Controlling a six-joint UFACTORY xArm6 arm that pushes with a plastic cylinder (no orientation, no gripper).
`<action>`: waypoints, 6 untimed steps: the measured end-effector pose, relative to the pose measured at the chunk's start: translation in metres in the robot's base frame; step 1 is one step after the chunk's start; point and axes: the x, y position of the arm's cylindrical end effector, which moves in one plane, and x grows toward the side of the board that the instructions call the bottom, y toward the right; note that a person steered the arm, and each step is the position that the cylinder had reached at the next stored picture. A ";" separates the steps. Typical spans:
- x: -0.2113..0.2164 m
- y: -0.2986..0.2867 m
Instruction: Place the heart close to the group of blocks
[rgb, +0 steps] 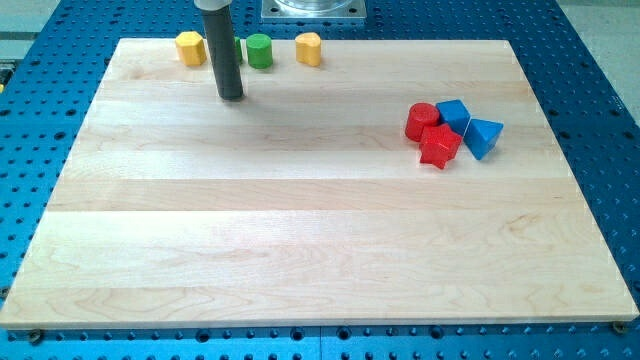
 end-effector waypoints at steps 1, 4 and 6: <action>-0.001 -0.001; -0.001 0.011; -0.009 0.113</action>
